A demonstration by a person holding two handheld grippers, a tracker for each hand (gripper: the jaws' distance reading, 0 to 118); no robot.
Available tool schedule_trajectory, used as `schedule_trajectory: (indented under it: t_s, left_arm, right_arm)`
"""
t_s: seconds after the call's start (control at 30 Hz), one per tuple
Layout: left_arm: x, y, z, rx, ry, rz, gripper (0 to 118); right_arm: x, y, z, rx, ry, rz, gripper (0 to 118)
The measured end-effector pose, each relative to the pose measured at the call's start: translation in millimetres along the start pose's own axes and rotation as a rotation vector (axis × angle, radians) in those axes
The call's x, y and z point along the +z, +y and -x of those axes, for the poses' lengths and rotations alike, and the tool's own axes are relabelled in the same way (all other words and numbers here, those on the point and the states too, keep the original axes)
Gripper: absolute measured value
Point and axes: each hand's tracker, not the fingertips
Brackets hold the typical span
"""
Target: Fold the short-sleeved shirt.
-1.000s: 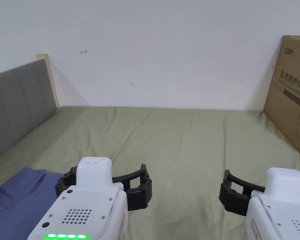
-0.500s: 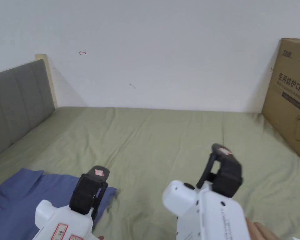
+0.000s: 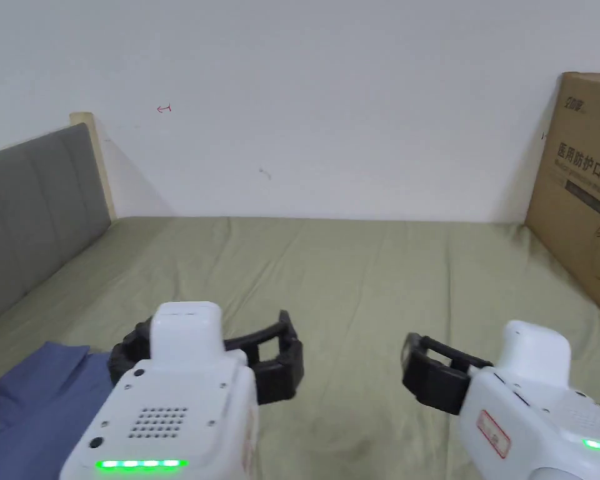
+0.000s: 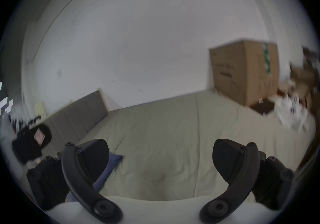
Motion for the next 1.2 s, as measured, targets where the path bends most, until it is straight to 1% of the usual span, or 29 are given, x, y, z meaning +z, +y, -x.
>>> schedule_trajectory:
  t_s: [0.07, 0.1, 0.13, 0.2, 0.23, 0.33, 0.37, 0.43, 0.47, 0.5, 0.53, 0.57, 0.6, 0.63, 0.67, 0.73, 0.8, 0.87, 0.97, 1.1, 1.2]
  left_arm:
    - [-1, -9, -9, -0.004, 0.016, 0.051, 117]
    - [-2, -13, -10, 0.023, -0.013, 0.061, 117]
    - [-5, -16, -6, 0.061, -0.043, 0.092, 117]
    - [-5, -15, -3, 0.104, -0.093, 0.112, 117]
    - [-4, -12, -2, 0.102, -0.085, 0.106, 117]
    - [0, -2, -1, 0.059, -0.042, 0.064, 117]
    - [2, 0, -1, 0.042, -0.039, 0.049, 117]
    - [5, 3, 0, 0.037, -0.031, 0.043, 116]
    - [6, 4, 1, 0.035, -0.035, 0.053, 114]
    - [6, 4, 1, 0.034, -0.039, 0.080, 105]
    - [5, 3, 1, 0.028, -0.040, 0.100, 90]
    - [6, 0, 1, 0.022, -0.042, 0.091, 64]
    - [6, -1, -1, 0.008, -0.024, 0.091, 24]
    - [5, -2, -3, -0.011, -0.007, 0.091, 2]
    - [4, -5, -4, -0.015, 0.004, 0.088, 2]
    - [5, -5, -1, 0.005, -0.029, 0.086, 0]
    - [4, -4, 1, 0.053, -0.047, 0.097, 0]
    - [2, -5, 1, 0.060, -0.052, 0.098, 0]
    - [1, -4, -2, 0.053, -0.050, 0.098, 0]
    - [-1, -5, 1, 0.071, -0.057, 0.112, 0]
    - [1, -3, 7, 0.083, -0.053, 0.114, 0]
  right_arm:
    - [-1, -11, -5, 0.005, -0.111, 0.037, 117]
    - [0, -15, -8, 0.021, -0.078, 0.016, 117]
    - [0, -17, -9, 0.042, -0.075, 0.003, 117]
    - [3, -16, 1, 0.147, -0.112, -0.019, 117]
    - [4, -15, 4, 0.187, -0.110, -0.032, 117]
    - [7, -10, 12, 0.267, -0.122, -0.072, 117]
    - [9, -10, 15, 0.307, -0.123, -0.094, 117]
    - [12, -10, 20, 0.394, -0.175, -0.126, 116]
    - [13, -10, 23, 0.429, -0.196, -0.150, 114]
    - [17, -9, 22, 0.449, -0.188, -0.173, 102]
    - [19, -8, 22, 0.436, -0.179, -0.171, 78]
    - [21, -6, 20, 0.420, -0.170, -0.174, 38]
    - [19, -5, 18, 0.381, -0.194, -0.193, 7]
    - [21, -6, 16, 0.360, -0.227, -0.213, 7]
    - [24, -7, 13, 0.350, -0.219, -0.220, 7]
    - [24, -7, 9, 0.351, -0.191, -0.210, 3]
    - [23, -8, 10, 0.375, -0.200, -0.206, 1]
    - [20, -7, 10, 0.384, -0.200, -0.192, 1]
    - [21, -7, 10, 0.370, -0.181, -0.187, 1]
    - [20, -6, 15, 0.402, -0.183, -0.193, 1]
    - [19, -5, 19, 0.391, -0.151, -0.186, 1]
